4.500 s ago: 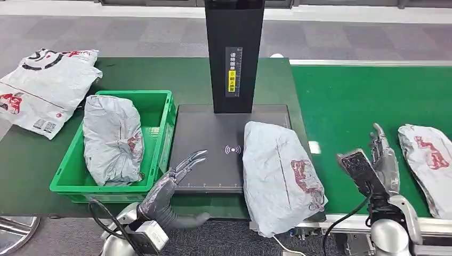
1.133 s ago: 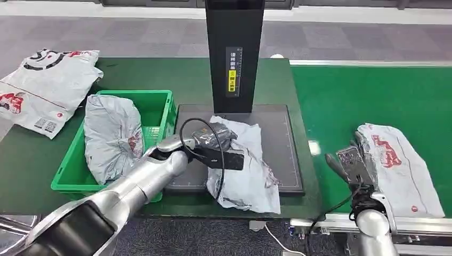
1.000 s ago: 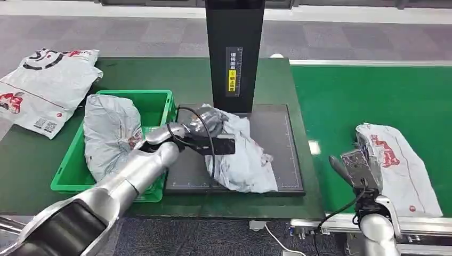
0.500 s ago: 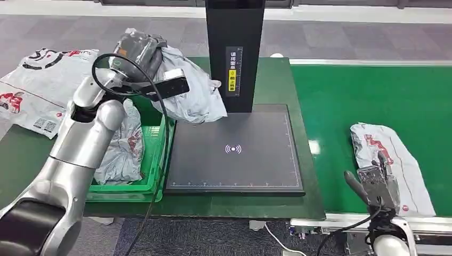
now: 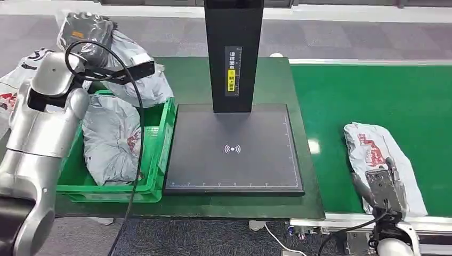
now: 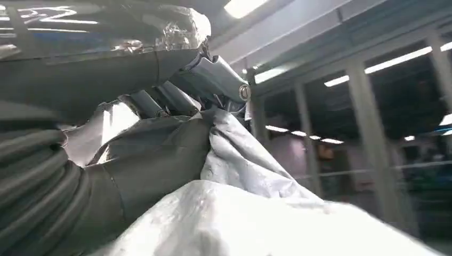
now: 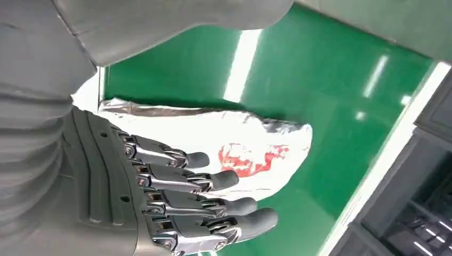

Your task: Moved the parcel from conveyor to table for the left to box.

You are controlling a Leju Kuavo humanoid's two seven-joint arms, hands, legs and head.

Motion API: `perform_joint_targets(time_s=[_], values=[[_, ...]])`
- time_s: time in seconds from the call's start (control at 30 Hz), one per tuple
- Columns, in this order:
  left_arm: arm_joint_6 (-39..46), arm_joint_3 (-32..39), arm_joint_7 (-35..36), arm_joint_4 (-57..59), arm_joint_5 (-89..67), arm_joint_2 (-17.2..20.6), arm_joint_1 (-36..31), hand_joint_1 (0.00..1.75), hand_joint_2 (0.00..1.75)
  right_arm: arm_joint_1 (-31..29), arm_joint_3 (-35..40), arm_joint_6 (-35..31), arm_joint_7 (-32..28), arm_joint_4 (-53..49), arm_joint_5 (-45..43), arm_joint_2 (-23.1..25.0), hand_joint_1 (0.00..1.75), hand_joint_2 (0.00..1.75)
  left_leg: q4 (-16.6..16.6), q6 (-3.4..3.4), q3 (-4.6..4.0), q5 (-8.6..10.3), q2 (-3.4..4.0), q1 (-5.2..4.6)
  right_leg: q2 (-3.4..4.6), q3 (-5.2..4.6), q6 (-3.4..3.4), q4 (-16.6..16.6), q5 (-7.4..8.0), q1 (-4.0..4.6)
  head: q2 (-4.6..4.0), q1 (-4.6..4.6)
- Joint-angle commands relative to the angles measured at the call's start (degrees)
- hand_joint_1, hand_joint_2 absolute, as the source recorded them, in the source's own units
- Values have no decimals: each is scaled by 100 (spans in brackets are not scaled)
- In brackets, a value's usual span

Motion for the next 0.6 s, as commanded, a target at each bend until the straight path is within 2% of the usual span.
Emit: perform_joint_targets(time_s=[0.03,0.1,0.23,0.27,0.43,0.5,0.6], values=[[-15,-20,40,653,-69,70,-491,175,175,-167,-308,8,-6,329,-18,183,0,175,0,-3,5,-1,-30,14,11,15,-5,-11,0,10,2,0],[-200,-80,257,1076,-301,250,-502,175,175,-189,-292,39,-13,393,-39,161,0,175,2,-2,0,-1,-29,15,11,14,-5,-11,2,11,2,0],[29,-33,403,2478,-584,476,-621,175,175,-292,-233,40,-4,547,-34,188,0,175,-5,-5,7,-1,0,5,31,11,-6,-8,6,3,2,0],[40,-34,430,2831,-660,520,-643,175,175,-316,-217,38,-1,560,-33,210,0,175,-16,-9,19,2,7,4,51,16,-10,-13,10,2,2,0],[183,87,482,3935,-744,631,-552,175,175,-327,-84,-122,120,570,166,204,0,175,-15,-15,15,6,3,9,44,9,-19,-14,13,9,0,0],[121,178,341,4149,-633,588,-484,175,175,-318,-66,-143,137,576,192,181,0,175,-13,-17,12,7,11,8,43,4,-18,-7,12,8,0,0],[-120,478,-476,4304,-146,369,-349,175,175,-258,-98,-390,274,541,432,83,0,175,-18,-16,15,8,-1,14,40,13,-19,-16,12,12,0,0]])
